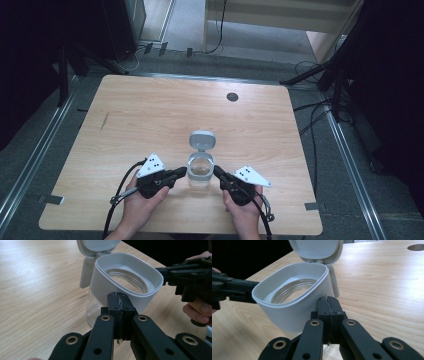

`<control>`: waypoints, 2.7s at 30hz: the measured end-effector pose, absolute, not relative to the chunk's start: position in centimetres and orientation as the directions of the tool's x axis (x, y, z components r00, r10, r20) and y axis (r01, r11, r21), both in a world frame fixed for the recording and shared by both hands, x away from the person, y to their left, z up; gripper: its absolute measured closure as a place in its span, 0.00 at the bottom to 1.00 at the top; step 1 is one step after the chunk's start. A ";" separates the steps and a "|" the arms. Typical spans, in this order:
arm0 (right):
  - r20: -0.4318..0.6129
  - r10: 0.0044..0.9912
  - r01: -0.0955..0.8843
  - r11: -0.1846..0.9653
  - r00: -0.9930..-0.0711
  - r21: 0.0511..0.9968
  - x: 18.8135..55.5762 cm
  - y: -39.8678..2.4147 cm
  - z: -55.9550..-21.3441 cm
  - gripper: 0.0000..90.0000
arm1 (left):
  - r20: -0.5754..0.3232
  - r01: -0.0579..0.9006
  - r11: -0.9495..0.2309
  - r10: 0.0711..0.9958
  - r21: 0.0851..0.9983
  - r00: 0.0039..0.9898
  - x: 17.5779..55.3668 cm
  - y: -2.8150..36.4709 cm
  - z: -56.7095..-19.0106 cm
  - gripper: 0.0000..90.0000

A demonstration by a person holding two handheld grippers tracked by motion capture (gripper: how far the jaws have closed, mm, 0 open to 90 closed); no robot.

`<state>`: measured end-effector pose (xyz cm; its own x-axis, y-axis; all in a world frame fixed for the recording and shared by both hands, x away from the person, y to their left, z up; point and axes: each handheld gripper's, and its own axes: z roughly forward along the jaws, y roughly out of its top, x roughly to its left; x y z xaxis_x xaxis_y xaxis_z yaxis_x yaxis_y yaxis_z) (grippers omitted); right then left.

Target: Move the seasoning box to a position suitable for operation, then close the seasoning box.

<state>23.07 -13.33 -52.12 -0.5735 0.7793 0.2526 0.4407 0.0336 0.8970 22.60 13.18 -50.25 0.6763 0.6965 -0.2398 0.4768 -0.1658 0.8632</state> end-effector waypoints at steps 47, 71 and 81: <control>0.245 0.773 0.401 0.014 -0.586 0.916 33.4 -12.6 -44.7 1.00 | -0.248 0.537 0.034 0.910 0.843 0.333 23.1 31.0 -55.3 0.10; 0.181 0.783 0.361 0.059 -0.596 0.931 29.7 -14.2 -45.5 0.51 | -0.253 0.547 0.033 0.909 0.837 0.332 23.3 31.0 -55.3 0.10; 0.170 0.822 0.345 0.034 -0.544 0.938 29.5 -18.3 -46.3 0.28 | -0.250 0.548 0.029 0.909 0.836 0.333 23.2 30.9 -55.3 0.10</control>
